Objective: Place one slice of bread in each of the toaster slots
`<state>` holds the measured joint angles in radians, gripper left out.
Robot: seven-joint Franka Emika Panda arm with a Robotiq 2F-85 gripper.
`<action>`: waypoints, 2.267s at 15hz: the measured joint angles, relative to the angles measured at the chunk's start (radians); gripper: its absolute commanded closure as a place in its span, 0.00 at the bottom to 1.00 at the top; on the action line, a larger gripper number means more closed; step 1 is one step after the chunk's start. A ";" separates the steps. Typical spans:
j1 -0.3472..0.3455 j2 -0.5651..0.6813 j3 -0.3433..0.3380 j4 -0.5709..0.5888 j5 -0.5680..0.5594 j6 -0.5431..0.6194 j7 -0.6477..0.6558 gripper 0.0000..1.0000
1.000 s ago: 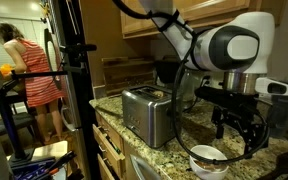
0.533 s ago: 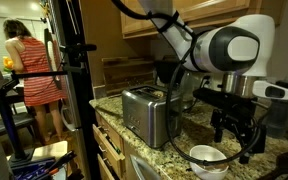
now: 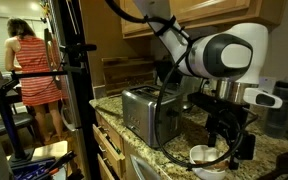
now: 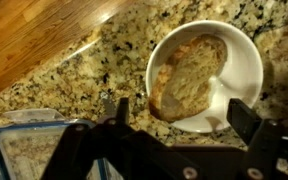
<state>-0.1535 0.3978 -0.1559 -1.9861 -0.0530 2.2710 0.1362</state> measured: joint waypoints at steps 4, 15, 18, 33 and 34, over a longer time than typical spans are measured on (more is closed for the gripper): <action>0.001 -0.003 -0.004 -0.018 0.000 0.000 0.018 0.00; 0.002 -0.008 -0.005 -0.033 0.002 0.001 0.025 0.53; 0.002 -0.009 -0.005 -0.033 0.002 0.001 0.025 0.74; 0.010 -0.034 0.000 -0.037 0.006 0.015 0.025 0.92; 0.011 -0.036 0.001 -0.037 0.006 0.018 0.025 0.91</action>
<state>-0.1420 0.3621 -0.1553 -2.0234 -0.0472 2.2890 0.1607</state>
